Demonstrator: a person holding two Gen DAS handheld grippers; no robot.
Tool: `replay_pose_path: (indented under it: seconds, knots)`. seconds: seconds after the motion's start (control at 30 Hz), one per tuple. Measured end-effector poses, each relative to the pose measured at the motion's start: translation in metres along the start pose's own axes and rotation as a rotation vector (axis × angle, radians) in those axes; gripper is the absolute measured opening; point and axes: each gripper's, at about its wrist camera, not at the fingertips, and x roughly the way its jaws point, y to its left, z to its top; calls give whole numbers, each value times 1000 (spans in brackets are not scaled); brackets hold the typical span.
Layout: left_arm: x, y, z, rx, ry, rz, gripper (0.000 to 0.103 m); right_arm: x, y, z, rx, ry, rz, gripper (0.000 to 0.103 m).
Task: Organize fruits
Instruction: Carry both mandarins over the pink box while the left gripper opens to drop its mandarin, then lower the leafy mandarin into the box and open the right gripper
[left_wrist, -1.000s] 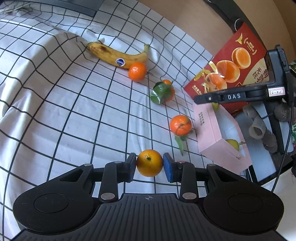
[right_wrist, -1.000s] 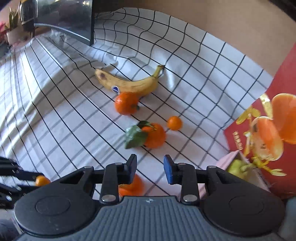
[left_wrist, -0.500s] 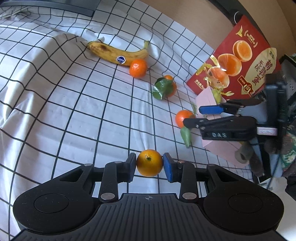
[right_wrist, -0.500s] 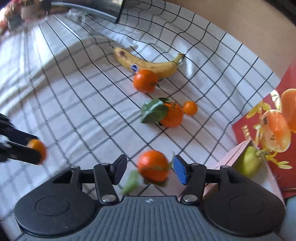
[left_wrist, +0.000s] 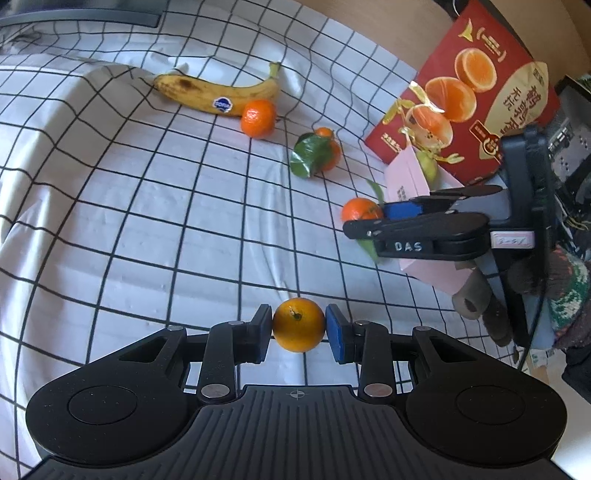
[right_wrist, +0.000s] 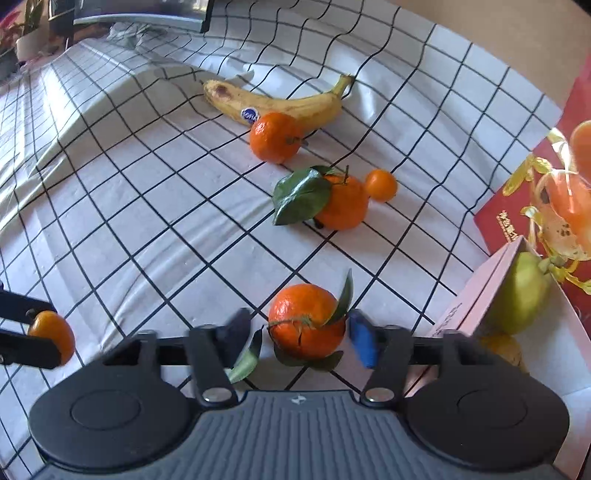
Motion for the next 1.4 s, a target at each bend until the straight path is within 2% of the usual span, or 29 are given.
replay_pose_path:
  seconds: [0.17,0.33,0.6,0.7,0.77,0.87,0.93,1.0,1.1,1.17,1.2,1.33,1.4]
  knots:
    - [9,-10,0,31,31,-20,36,-30,-2,-8,55,-41,65,44]
    - [22,-30,-2,100,88,-58,36,-74,0,-39,125,-70,121,44]
    - [47,-86,-1,263,218,-180,36,-125,-24,-108,302,-43,39,44]
    - [41,-115,22,316,196,-250,36,-151,-39,-129,372,-85,-29,44]
    - [33,-136,47,367,136,-277,36,-175,-50,-139,420,-143,-81,44]
    - [30,-166,90,439,35,-259,36,-207,-67,-148,482,-240,-155,44]
    - [42,-183,111,471,22,-208,36,-222,-75,-151,511,-293,-189,44]
    - [64,-193,124,474,48,-152,36,-229,-83,-156,530,-327,-201,44]
    - [103,-194,129,453,141,-120,37,-228,-89,-167,549,-339,-191,44]
    - [120,-192,127,438,152,-69,36,-223,-90,-173,560,-327,-183,44]
    - [119,-189,125,428,136,-60,36,-219,-91,-176,566,-319,-178,44]
    - [95,-170,127,322,68,-124,36,-208,-94,-182,592,-304,-160,44]
    - [77,-162,126,290,20,-115,36,-204,-100,-182,605,-303,-146,44]
